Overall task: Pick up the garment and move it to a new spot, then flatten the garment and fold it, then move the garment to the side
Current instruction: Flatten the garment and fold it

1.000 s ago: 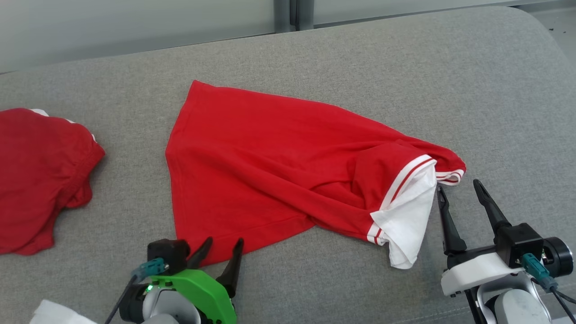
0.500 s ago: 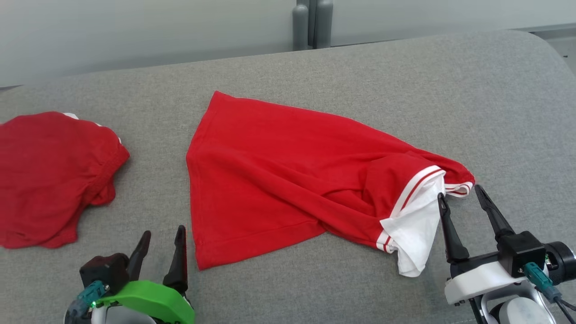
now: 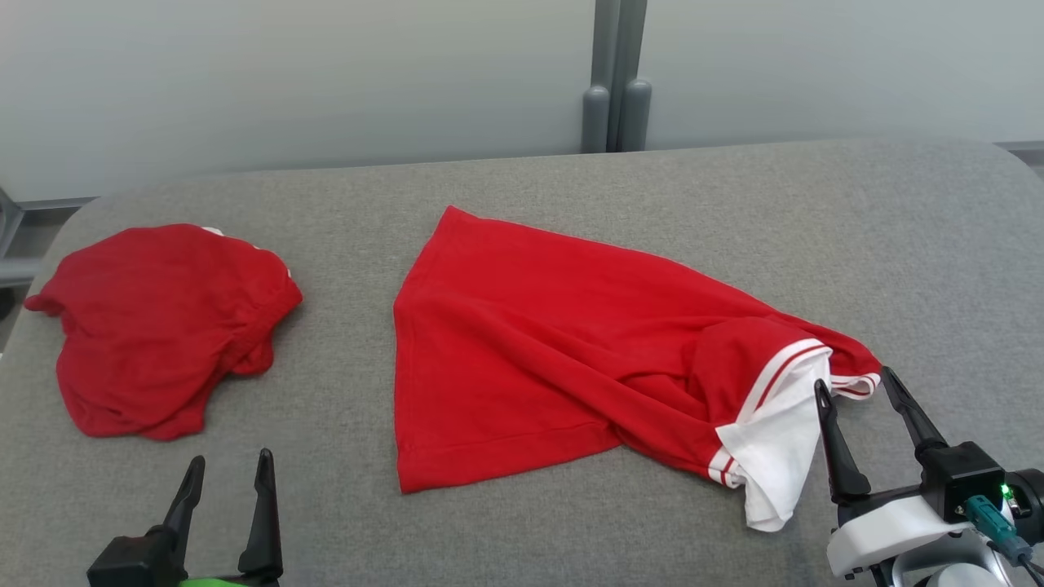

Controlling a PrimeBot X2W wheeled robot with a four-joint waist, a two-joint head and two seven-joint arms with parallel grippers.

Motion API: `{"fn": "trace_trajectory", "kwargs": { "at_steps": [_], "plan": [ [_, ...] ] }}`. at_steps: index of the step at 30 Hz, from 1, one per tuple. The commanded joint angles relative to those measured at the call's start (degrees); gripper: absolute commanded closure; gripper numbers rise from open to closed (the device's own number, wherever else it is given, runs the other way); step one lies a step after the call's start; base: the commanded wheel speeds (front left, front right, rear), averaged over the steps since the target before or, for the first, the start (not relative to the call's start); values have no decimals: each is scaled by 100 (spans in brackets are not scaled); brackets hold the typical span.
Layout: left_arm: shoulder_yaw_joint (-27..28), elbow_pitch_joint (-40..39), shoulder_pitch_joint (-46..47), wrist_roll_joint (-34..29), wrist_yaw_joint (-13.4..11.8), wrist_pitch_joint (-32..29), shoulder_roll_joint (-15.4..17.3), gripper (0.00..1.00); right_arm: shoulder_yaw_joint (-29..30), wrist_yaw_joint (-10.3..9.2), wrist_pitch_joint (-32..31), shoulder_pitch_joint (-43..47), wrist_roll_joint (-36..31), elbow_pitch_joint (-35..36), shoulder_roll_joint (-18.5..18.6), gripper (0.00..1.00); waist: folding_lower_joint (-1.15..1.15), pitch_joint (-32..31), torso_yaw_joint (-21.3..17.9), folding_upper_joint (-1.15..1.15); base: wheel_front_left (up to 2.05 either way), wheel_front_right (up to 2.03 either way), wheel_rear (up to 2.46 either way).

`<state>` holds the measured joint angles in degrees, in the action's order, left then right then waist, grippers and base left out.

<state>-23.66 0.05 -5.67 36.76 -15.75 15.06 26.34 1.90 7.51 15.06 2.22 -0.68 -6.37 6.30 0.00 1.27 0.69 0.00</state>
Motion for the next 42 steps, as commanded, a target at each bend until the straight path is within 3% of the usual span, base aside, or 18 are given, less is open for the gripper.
{"fn": "trace_trajectory", "kwargs": {
  "at_steps": [1, 13, 23, 31, 42],
  "plan": [
    [147, 15, -158, -113, 117, 14, -69, 0, 47, -4, 18, 86, 43, -44, -17, 0, 0, -142, 170, 0, 0, 0, 0],
    [1717, 646, -531, -1087, 1197, 9, -875, 0, 265, -3, 18, 214, 34, -267, -223, 0, 0, -206, 230, 0, 0, 0, 0],
    [2457, 861, -696, -1709, 1940, 9, -1367, 0, 380, -3, 18, 312, 50, -273, -281, 0, 0, -229, 101, 0, 0, 0, 0],
    [2739, 953, -717, -2012, 2208, 9, -1643, 0, 398, -3, 18, 353, 67, -266, -284, 0, 0, -262, 47, 0, 0, 0, 0],
    [2871, 1017, -661, -2181, 2317, 9, -1773, 0, 406, -4, 18, 391, 78, -308, -301, 0, 0, -270, 21, 0, 0, 0, 0]
  ]
}}
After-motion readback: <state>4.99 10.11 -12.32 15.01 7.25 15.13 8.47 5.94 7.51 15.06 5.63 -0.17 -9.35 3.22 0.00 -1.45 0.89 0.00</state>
